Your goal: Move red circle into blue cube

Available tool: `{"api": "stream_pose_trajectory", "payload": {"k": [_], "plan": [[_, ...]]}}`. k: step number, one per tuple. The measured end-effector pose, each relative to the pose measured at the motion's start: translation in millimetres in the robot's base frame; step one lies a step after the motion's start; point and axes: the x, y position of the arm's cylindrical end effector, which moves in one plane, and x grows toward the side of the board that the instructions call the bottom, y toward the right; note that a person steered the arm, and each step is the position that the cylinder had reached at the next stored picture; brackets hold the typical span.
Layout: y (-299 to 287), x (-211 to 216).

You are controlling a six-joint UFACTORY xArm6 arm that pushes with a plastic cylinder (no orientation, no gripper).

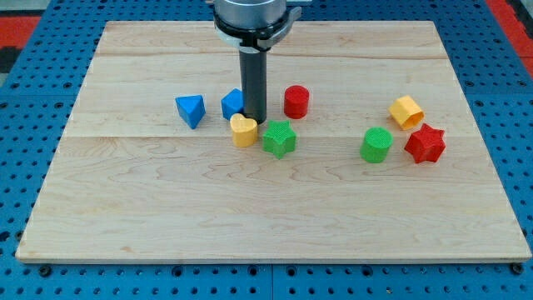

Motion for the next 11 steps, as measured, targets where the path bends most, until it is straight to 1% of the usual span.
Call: {"api": "stream_pose_trajectory", "payload": {"k": [1, 2, 3, 5, 7, 8, 9, 10, 11], "plan": [[7, -7], [56, -9], [60, -9], [122, -5], [122, -2], [112, -2], [82, -2], [61, -12], [61, -31]]}}
